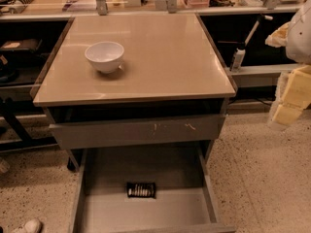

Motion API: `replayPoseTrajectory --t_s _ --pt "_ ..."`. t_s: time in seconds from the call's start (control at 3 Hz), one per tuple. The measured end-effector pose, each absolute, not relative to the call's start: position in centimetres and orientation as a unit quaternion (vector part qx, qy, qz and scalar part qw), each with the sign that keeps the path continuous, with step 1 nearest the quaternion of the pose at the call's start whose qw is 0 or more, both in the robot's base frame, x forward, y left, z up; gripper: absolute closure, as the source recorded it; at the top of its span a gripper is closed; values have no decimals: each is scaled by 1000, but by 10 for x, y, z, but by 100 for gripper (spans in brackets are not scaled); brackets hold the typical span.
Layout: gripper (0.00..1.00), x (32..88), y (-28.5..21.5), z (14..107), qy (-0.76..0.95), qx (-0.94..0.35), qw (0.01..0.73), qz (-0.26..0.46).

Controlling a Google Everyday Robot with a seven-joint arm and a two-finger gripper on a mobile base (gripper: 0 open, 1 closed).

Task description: Pick rxbar chocolate from middle drawer and place on counter

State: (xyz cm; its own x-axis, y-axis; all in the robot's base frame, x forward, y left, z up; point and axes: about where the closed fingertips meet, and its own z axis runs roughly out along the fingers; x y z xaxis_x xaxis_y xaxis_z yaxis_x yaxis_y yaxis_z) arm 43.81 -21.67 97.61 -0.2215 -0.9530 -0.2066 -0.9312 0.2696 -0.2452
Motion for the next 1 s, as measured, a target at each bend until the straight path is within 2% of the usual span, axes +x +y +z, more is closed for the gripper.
replayPoseTrajectory --t_s 0.67,1.0 --pt "0 438 -214 965 782 -601 162 -33" --pt "0 439 -199 919 787 -596 160 -14"
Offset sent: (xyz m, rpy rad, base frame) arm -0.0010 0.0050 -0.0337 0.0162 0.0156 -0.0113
